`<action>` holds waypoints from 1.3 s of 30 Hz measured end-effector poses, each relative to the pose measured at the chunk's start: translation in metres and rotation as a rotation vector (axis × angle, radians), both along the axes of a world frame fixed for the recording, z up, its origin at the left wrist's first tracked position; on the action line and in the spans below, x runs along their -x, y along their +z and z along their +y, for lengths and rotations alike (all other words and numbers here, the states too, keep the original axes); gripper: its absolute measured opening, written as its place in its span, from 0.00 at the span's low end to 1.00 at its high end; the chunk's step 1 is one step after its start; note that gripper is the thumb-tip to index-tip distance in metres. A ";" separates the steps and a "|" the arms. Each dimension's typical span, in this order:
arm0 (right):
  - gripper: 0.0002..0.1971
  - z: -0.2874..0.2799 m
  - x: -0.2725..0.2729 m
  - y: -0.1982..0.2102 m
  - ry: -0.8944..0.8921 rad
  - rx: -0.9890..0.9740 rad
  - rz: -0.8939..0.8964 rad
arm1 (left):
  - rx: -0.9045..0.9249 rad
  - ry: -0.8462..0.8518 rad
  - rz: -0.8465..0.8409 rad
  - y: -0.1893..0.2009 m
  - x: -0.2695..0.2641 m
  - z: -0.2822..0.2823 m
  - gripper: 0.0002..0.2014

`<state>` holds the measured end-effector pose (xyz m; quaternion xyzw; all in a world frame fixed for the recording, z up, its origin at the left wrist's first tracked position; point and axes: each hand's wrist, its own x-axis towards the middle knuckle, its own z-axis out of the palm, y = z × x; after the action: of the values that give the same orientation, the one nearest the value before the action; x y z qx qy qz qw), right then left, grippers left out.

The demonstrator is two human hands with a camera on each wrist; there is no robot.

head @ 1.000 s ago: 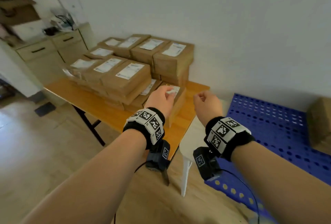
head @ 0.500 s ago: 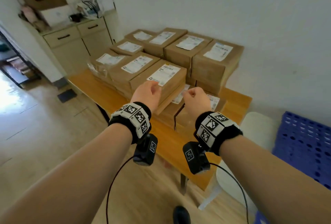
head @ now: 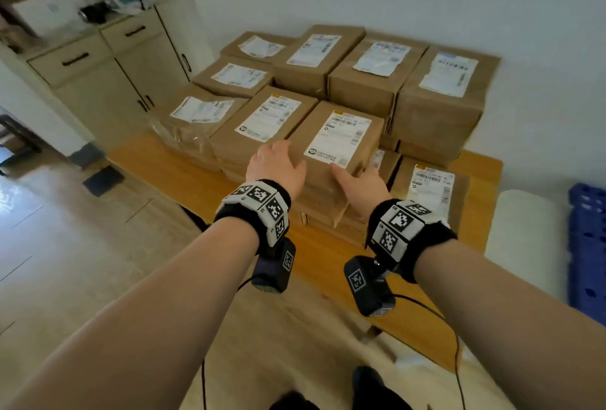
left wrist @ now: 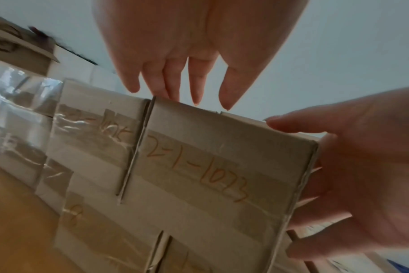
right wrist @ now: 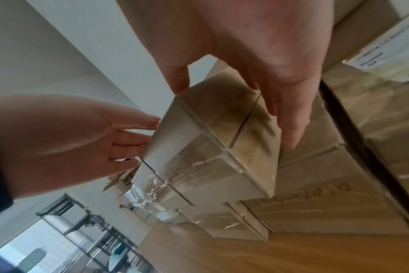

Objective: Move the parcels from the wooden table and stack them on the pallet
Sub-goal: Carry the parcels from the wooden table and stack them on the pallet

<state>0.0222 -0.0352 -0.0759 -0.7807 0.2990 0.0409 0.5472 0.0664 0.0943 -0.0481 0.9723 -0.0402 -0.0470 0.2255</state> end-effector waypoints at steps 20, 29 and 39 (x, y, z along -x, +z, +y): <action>0.25 0.056 0.067 0.020 -0.449 -0.125 -0.113 | 0.343 -0.364 0.047 0.015 0.023 0.035 0.26; 0.23 0.013 0.123 0.033 -0.572 -0.037 -0.260 | 0.246 -0.640 -0.046 0.029 0.067 -0.017 0.37; 0.31 -0.078 0.220 0.045 -0.583 0.154 -0.288 | 0.258 -0.744 -0.079 0.039 0.161 -0.115 0.35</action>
<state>-0.1976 -0.1129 -0.0307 -0.6991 0.4317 -0.2506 0.5120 -0.0949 -0.0202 -0.0090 0.8561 -0.4039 -0.0827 0.3115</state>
